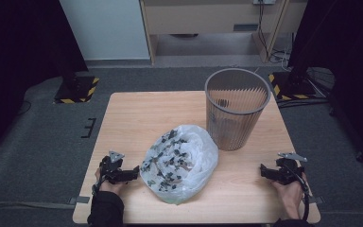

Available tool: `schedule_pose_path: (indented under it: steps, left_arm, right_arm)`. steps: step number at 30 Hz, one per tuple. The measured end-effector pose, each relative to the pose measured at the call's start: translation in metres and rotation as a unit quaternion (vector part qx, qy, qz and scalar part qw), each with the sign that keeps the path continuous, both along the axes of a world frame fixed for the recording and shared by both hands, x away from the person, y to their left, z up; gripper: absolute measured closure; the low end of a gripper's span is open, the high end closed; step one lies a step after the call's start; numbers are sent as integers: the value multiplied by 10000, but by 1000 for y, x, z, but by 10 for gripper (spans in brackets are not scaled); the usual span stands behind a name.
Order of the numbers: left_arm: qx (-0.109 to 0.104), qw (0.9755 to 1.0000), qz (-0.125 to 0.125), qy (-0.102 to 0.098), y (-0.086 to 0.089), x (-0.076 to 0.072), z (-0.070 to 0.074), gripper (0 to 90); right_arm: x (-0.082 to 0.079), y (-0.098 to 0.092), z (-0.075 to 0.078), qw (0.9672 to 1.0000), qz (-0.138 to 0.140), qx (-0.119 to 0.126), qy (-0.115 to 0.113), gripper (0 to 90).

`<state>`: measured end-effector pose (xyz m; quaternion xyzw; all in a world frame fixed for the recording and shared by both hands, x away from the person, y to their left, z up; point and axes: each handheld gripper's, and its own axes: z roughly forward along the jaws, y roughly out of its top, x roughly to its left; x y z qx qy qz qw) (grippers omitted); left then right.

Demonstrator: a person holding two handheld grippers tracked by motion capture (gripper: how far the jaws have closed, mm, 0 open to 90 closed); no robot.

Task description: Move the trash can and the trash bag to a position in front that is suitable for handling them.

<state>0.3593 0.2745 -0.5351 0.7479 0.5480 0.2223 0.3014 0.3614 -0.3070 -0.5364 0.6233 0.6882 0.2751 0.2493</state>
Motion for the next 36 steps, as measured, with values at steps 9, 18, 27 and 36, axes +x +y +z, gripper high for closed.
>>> schedule_pose_path:
  steps: [9, 18, 27, 36]
  left_arm:
    - [-158, 9983, -11, -563, -6, -12, 32, 212]
    - [-349, 9947, -338, -905, -29, -24, 55, 307]
    - [-314, 9972, -608, -289, -47, -20, 45, 499]
    - [-26, 9990, -359, 258, -55, -18, 43, 799]
  right_arm:
    - [-4, -4, 1, 9997, 242, -1, -60, 45]
    - [-4, -2, 1, 9996, 267, -24, -47, 43]
    - [-4, 1, 1, 9995, 298, -27, -33, 44]
    - [-4, 4, 1, 9992, 395, -26, -33, 45]
